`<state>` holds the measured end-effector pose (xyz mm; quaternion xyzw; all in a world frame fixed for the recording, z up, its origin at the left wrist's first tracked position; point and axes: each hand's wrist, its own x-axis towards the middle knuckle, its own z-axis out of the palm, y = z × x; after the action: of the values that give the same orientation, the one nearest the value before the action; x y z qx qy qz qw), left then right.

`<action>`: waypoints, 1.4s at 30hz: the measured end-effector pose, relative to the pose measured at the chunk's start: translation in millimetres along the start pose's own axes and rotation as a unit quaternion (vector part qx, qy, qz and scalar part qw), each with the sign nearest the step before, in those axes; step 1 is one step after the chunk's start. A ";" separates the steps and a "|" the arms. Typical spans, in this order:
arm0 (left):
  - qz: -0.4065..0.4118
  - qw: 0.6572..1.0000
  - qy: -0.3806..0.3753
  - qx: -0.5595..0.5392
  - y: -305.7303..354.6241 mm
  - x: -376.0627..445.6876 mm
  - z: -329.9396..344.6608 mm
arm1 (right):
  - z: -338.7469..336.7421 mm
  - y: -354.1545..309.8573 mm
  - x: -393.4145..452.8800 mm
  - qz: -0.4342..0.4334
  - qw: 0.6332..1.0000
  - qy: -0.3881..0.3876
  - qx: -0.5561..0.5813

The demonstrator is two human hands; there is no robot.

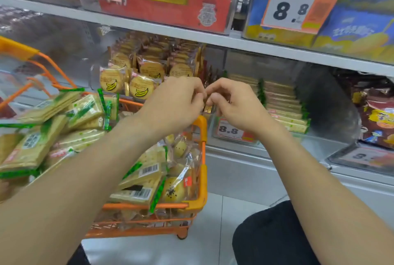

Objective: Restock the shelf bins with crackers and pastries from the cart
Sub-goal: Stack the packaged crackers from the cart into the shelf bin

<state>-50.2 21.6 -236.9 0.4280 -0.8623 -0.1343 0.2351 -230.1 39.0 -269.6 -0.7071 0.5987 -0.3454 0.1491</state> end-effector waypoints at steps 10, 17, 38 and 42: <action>-0.116 0.988 -0.060 0.085 -104.8 -81.9 -74.4 | 74.2 -73.0 5.8 -0.055 0.955 -0.261 0.127; -0.114 0.934 -0.334 0.061 -108.3 -112.9 -83.9 | 65.4 -85.3 14.7 -0.075 0.895 -0.438 0.027; -0.161 0.967 0.067 -0.186 -104.9 -82.8 -56.4 | 14.1 -26.2 25.2 0.019 0.913 -0.206 0.352; -0.218 0.958 0.120 -0.144 -89.2 -73.6 -40.7 | 12.4 -22.7 29.2 0.176 0.892 -0.072 0.409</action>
<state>69.7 26.1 -262.2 0.5806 -0.6849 -0.2525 0.3608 -203.7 14.2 -255.3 -0.4895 0.5067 -0.4758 0.5266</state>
